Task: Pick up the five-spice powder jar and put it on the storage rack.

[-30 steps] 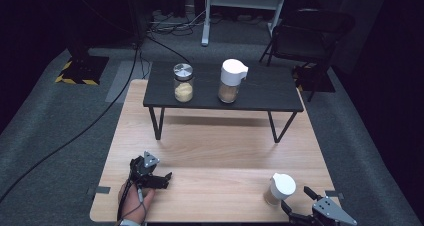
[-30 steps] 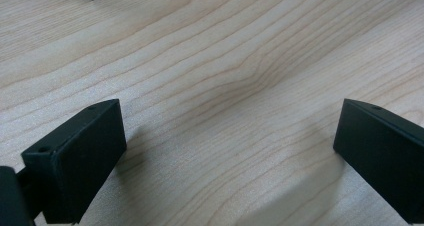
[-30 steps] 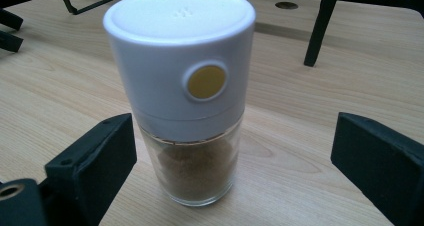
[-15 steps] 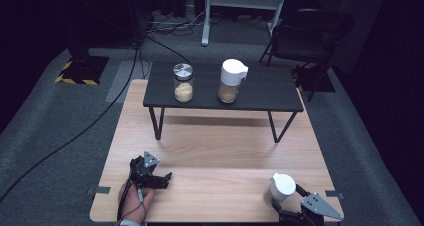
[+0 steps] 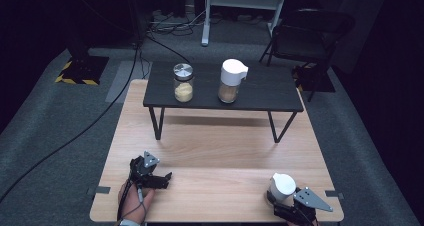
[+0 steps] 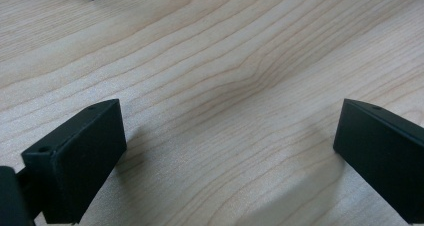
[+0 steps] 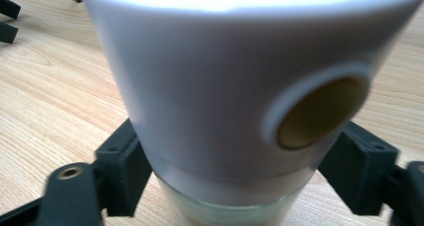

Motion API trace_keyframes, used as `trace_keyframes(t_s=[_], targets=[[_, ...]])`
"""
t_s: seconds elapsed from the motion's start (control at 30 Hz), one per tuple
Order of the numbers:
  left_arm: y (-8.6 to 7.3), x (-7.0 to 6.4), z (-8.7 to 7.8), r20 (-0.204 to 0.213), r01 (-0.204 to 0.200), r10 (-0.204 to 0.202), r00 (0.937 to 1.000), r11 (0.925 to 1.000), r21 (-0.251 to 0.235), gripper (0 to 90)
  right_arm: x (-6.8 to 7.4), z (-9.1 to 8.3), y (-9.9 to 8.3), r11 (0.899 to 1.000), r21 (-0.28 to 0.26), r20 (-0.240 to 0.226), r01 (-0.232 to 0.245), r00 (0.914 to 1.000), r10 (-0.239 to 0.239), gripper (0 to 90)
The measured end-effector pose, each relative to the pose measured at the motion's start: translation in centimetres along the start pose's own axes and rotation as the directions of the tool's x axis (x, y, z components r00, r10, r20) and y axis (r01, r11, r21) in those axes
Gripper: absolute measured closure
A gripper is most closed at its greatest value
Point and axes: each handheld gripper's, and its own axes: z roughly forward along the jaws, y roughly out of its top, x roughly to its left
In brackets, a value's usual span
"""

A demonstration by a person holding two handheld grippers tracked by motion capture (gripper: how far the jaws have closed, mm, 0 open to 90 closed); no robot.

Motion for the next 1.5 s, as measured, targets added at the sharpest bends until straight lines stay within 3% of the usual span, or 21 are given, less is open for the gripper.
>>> trace_keyframes(t_s=[0.1,0.67,1.5], targets=[[0.0,0.0,0.0,0.000,0.000,0.000,1.0000,1.0000,0.000,0.5,-0.1,0.0,-0.1,1.000,-0.003,-0.008,0.012,0.9999,-0.012,29.2],[0.0,0.0,0.0,0.000,0.000,0.000,1.0000,1.0000,0.000,0.5,-0.1,-0.3,1.1,1.000,-0.004,-0.009,0.028,0.9996,-0.028,29.9],[0.1,-0.2,0.0,-0.007,0.007,-0.007,1.0000,1.0000,0.003,0.5,-1.3,1.8,8.5,0.998,-0.025,-0.065,0.060,0.9960,-0.061,29.9]])
